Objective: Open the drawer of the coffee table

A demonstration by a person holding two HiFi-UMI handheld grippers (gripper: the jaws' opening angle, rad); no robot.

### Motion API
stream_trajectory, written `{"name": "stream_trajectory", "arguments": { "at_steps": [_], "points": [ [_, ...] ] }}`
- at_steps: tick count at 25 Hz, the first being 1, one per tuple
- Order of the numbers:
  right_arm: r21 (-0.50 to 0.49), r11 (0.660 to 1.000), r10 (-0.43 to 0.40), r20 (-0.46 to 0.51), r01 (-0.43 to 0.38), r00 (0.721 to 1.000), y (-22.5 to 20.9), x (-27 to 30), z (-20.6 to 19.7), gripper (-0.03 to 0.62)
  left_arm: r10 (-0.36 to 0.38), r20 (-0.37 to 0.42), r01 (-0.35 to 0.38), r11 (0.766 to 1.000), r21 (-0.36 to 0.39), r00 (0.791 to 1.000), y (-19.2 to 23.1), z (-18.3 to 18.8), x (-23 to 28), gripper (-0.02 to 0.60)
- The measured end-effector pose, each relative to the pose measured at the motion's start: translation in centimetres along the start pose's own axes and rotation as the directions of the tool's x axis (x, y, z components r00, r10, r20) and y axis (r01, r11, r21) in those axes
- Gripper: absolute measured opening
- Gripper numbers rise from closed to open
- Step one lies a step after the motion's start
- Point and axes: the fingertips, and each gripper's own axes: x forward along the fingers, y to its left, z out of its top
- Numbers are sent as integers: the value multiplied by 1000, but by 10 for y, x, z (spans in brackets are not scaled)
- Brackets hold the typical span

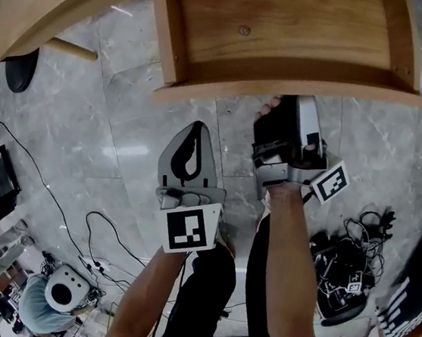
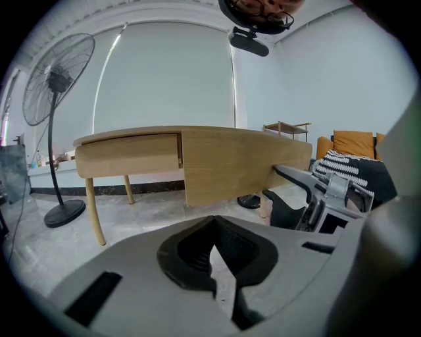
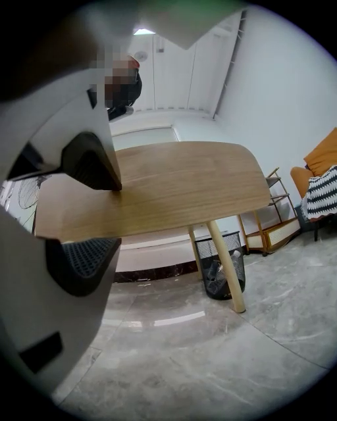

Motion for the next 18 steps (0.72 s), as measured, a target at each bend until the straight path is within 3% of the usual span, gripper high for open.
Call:
{"name": "stream_trajectory", "arguments": {
  "at_steps": [10, 18],
  "points": [
    [45, 998, 42, -22, -41, 999, -5, 0, 2, 216, 15, -17, -15, 1000, 2, 1000, 0, -11, 8, 6],
    [43, 998, -41, -41, 42, 998, -9, -17, 0, 221, 16, -14, -16, 1000, 6, 1000, -4, 2, 2, 6]
  ]
}}
